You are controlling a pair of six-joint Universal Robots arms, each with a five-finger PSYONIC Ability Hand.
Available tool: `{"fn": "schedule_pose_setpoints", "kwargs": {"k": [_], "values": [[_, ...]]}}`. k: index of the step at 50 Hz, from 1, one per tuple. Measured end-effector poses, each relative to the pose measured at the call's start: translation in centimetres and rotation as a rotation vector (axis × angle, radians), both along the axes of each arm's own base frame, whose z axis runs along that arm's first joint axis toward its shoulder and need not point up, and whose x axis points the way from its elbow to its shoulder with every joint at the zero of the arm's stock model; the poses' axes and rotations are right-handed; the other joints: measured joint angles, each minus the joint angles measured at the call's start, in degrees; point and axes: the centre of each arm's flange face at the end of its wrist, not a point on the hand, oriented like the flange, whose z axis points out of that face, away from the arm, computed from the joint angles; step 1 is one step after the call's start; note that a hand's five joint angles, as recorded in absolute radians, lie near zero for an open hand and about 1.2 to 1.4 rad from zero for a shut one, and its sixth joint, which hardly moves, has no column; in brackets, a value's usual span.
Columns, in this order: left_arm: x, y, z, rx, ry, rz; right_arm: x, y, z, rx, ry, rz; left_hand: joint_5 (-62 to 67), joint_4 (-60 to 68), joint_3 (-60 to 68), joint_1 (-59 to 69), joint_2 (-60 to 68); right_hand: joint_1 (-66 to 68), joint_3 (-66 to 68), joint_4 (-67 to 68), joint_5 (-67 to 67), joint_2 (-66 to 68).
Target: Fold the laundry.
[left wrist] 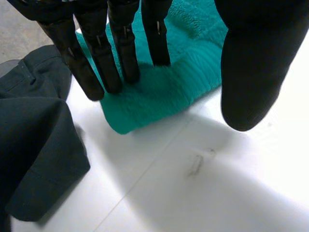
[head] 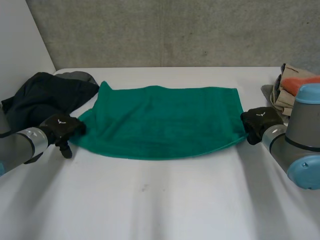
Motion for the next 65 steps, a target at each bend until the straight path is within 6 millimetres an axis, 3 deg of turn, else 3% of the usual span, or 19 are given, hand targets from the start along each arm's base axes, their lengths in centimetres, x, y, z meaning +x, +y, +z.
{"fn": "schedule_pose_setpoints", "kwargs": {"k": [5,13,22,27,35,40,46,49,54,65], "values": [[-0.7,-1.0,-0.4,-0.013,-0.001,-0.017,0.1,0.0,-0.1,0.002,0.001,0.002,-6.41,-6.60,-6.35,-6.13,-6.31,0.00,0.00,0.00,0.00,0.00],[-1.8,-2.5,-0.7,-0.032,-0.014,-0.012,0.0,-0.1,-0.1,-0.001,0.001,0.000,8.91,8.89,8.71,9.71,8.50,0.06,0.00,0.02,0.00,0.00],[-2.4,-3.1,-0.5,-0.052,-0.029,-0.008,0.0,0.0,-0.1,-0.002,0.003,0.000,33.45,33.83,33.09,33.01,33.39,0.00,0.00,0.03,0.00,0.00],[-2.5,-2.7,0.1,-0.050,-0.041,-0.014,-0.1,0.2,0.3,-0.007,0.014,0.000,34.19,35.52,34.85,33.18,34.89,0.00,0.00,0.03,0.00,0.00],[-2.0,0.0,3.9,-0.017,-0.064,0.006,-0.7,1.5,2.8,-0.044,0.103,0.033,34.18,35.61,34.85,33.18,34.89,0.00,0.00,0.04,0.00,0.00],[-1.6,4.3,7.3,0.075,-0.109,-0.003,-2.0,4.6,4.8,-0.029,0.314,0.128,34.19,35.70,34.84,33.18,34.90,0.00,0.14,0.03,0.00,0.00],[-1.0,7.9,8.0,0.201,-0.197,-0.077,-3.6,8.1,5.4,0.031,0.573,0.276,34.18,35.71,34.85,33.18,34.95,0.00,0.14,0.06,0.00,0.00],[-0.9,8.3,7.7,0.229,-0.228,-0.113,-3.6,8.1,5.2,0.023,0.600,0.297,34.19,35.72,34.85,33.18,34.95,0.00,0.14,0.10,0.07,0.00],[-1.1,7.0,6.9,0.216,-0.230,-0.118,-3.2,6.3,4.4,0.006,0.557,0.263,34.19,35.72,34.84,33.18,34.95,0.00,0.14,0.11,0.60,0.00],[-3.7,-0.2,5.9,0.089,-0.106,-0.028,-0.6,0.1,1.8,-0.025,0.364,0.138,34.18,35.72,34.89,33.18,34.96,0.00,0.14,0.13,0.81,0.00]]}}
